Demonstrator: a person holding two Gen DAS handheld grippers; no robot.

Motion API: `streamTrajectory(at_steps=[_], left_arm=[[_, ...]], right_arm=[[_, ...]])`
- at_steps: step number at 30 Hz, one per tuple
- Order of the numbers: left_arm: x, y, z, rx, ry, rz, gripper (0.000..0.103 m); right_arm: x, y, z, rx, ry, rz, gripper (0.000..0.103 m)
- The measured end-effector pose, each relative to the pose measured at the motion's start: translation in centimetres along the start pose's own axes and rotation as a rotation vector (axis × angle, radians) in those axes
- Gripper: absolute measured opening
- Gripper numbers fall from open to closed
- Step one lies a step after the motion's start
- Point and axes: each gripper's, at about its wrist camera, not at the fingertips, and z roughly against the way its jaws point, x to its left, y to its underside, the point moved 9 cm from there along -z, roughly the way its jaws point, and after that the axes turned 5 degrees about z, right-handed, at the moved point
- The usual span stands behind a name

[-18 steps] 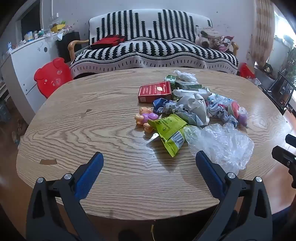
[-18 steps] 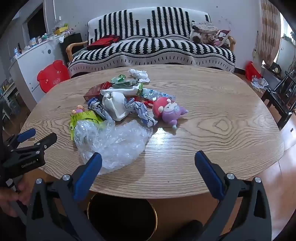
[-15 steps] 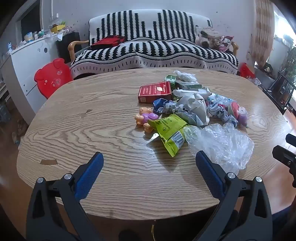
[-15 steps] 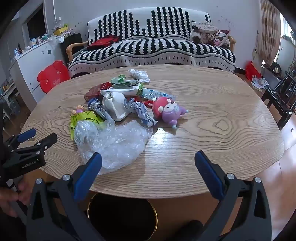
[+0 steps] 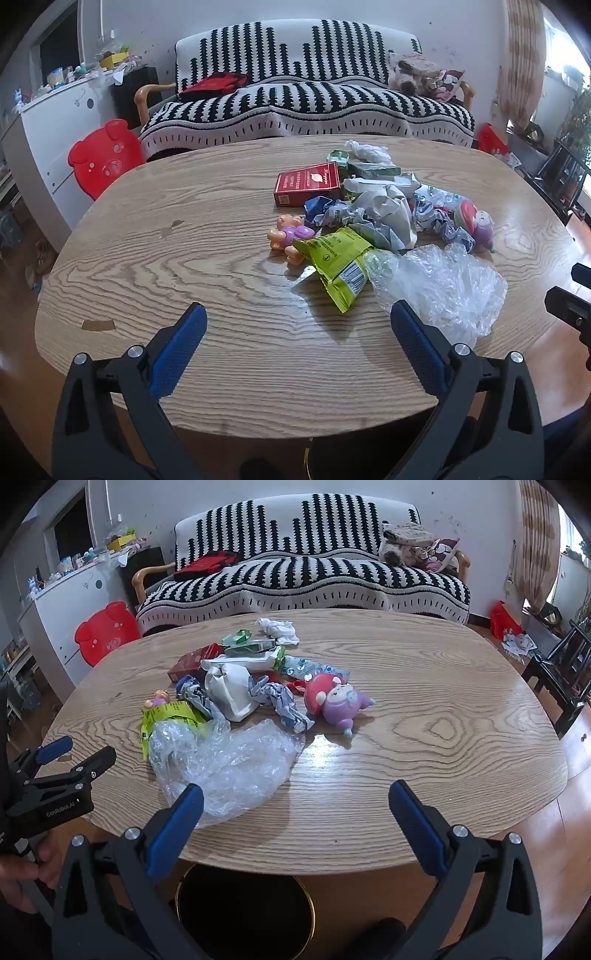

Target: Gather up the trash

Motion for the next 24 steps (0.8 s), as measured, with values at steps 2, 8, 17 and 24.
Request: streamTrajectory(at_steps=[2,8,17,24], left_arm=[[-0.3,0.3,0.1,-0.002,0.000,-0.003,0.097],[0.2,0.2,0.2,-0.003,0.001,-0.003,0.097],[-0.5,0.4,0.2,0.000,0.001,-0.013,0.097],[-0.7,0.4,0.1,-0.001,-0.002,-0.013,0.097]], right_arm=[[0.0,0.0,0.0,0.001,0.000,0.000,0.097],[0.0,0.0,0.0,0.001,-0.001,-0.001,0.097],[-0.1,0.0,0.1,0.001,0.000,-0.002,0.097],[-0.2,-0.2,0.2,0.001,-0.001,-0.002,0.097]])
